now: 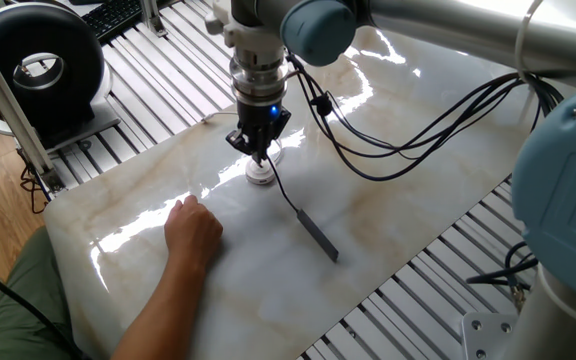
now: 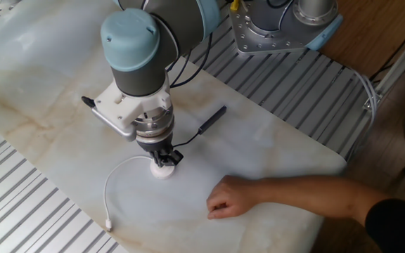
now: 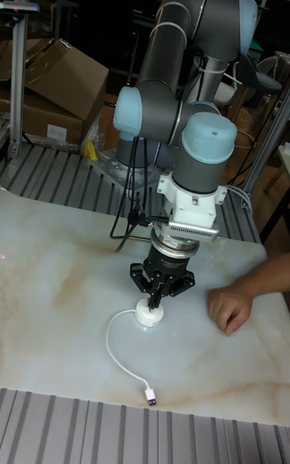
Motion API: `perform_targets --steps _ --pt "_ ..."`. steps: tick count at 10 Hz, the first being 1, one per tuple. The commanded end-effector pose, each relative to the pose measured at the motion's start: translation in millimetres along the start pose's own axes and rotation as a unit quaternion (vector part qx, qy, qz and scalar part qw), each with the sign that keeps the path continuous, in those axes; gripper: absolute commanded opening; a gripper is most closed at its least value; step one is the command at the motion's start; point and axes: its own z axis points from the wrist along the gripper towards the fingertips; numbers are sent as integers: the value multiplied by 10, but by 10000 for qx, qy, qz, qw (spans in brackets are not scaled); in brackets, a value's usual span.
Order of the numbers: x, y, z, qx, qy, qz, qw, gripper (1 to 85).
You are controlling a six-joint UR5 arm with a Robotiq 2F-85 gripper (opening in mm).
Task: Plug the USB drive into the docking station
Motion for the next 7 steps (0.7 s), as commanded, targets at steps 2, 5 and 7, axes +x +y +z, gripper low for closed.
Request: perform_targets --steps 2,5,7 --pt "48 7 5 -31 124 52 9999 13" --pt "78 0 -5 -8 154 45 9999 13" --pt "77 -23 -1 36 155 -70 9998 13"
